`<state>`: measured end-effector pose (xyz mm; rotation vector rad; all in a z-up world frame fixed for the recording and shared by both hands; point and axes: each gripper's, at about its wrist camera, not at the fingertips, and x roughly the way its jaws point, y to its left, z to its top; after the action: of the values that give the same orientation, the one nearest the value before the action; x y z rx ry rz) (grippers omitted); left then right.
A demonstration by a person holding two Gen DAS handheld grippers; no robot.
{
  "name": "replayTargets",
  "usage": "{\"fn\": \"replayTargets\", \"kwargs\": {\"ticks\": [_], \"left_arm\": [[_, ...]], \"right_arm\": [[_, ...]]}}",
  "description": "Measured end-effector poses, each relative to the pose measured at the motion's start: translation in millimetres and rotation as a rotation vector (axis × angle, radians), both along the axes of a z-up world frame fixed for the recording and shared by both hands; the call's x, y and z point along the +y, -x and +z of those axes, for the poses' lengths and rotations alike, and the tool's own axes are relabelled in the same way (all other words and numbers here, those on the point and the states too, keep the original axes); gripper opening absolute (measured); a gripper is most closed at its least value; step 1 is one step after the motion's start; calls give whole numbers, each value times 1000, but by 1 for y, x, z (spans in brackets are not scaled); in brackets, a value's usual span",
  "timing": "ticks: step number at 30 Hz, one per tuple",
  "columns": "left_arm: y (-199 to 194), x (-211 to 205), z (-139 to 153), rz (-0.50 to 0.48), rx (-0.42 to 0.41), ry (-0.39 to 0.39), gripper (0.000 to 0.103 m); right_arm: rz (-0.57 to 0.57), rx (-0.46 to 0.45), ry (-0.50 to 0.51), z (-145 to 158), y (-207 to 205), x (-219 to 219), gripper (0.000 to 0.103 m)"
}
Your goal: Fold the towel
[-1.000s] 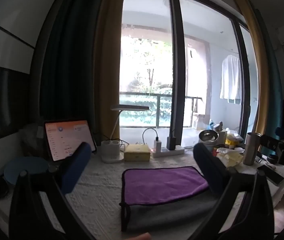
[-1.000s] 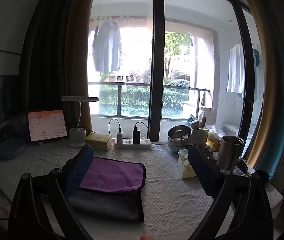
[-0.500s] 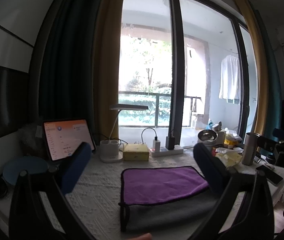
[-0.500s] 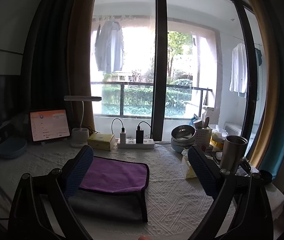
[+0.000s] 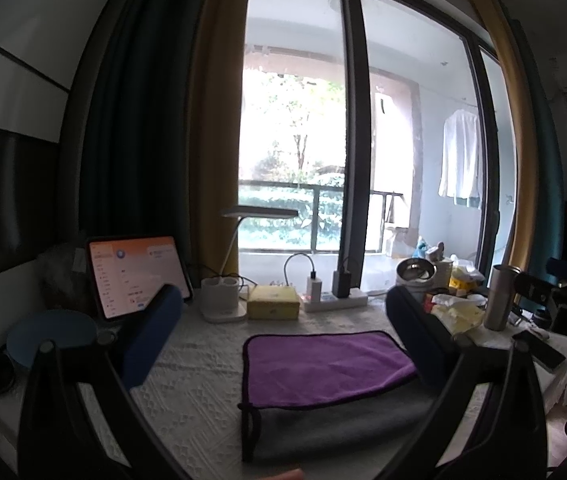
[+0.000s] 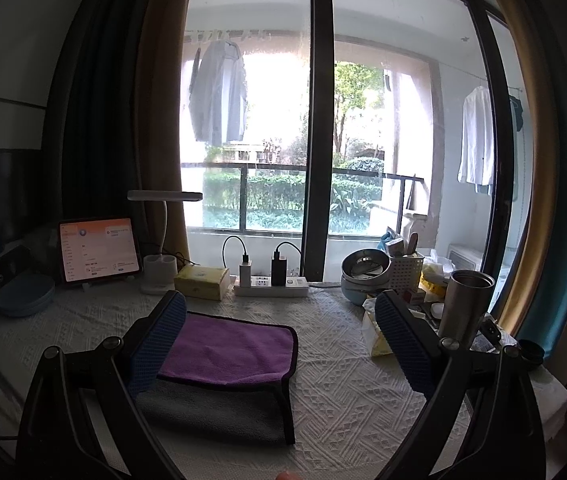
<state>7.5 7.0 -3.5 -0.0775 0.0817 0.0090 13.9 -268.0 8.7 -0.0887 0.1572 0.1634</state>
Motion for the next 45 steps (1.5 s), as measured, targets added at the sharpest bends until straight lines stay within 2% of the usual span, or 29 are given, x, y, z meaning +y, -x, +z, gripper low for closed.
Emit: {"fn": "replayTargets", "kwargs": {"ticks": [45], "left_arm": [[-3, -1, -5, -6, 15, 7, 103]], "right_arm": [[5, 20, 0, -9, -2, 4, 98]]}}
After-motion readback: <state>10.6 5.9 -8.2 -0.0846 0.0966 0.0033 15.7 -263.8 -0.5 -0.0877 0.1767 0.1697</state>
